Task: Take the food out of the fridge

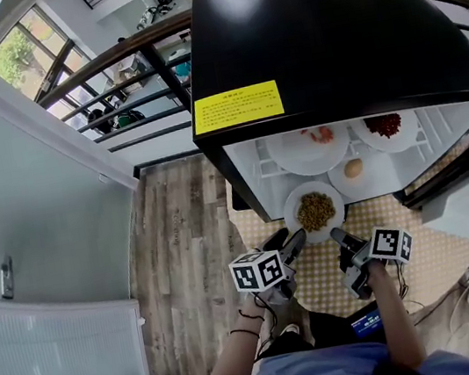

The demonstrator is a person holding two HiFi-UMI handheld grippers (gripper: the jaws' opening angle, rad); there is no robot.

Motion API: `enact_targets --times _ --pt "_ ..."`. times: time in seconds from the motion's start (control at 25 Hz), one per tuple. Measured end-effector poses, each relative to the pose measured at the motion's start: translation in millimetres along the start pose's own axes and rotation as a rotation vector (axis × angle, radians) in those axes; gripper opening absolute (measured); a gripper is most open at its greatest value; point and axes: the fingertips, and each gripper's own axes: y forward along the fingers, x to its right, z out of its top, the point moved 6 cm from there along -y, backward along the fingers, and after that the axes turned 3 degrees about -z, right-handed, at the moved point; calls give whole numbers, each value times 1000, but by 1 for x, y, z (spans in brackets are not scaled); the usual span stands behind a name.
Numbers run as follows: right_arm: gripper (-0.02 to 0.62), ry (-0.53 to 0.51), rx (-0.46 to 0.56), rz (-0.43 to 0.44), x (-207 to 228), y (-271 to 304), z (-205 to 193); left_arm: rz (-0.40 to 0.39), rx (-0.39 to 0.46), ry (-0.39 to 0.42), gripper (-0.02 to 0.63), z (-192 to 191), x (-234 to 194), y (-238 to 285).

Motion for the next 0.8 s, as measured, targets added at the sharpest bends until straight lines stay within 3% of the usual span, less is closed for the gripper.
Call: enact_targets --times 0.48,0.8 --pt "28 -11 -12 0 5 -24 -9 -20 -37 52 219 -4 19 15" --pt "28 -91 16 1 -10 -45 -23 -10 -23 173 218 -10 42 -12"
